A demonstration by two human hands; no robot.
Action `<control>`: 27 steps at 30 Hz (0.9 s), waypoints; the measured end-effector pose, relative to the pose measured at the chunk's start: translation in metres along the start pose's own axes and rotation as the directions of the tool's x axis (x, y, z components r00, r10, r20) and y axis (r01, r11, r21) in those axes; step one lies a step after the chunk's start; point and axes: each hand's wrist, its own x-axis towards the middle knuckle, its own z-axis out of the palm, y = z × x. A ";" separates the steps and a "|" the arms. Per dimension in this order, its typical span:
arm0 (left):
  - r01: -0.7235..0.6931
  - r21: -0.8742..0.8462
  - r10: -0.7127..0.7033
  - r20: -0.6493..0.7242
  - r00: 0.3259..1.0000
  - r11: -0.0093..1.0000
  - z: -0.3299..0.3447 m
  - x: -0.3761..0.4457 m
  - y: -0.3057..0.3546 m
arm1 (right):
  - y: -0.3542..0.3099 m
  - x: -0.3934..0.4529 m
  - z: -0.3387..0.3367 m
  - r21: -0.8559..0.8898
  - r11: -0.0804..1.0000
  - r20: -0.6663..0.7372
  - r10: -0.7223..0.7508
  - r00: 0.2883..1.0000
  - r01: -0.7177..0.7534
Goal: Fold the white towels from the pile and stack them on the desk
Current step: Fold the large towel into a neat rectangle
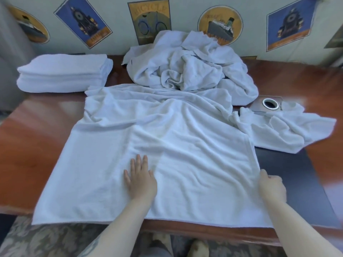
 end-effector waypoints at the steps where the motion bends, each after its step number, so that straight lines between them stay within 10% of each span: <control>1: -0.025 -0.023 0.025 -0.033 0.999 0.999 0.002 -0.003 0.004 | 0.002 0.007 -0.006 -0.006 1.000 0.014 0.018 1.000 -0.018; 7: -0.172 -0.091 0.162 -0.107 0.981 0.981 0.018 -0.007 0.019 | 0.022 0.008 -0.019 -0.154 0.983 0.193 -0.065 0.979 0.096; 27: -0.098 0.080 0.092 0.080 0.993 0.992 0.012 -0.018 0.000 | 0.010 0.037 -0.020 -0.020 0.969 0.068 -0.246 0.967 0.247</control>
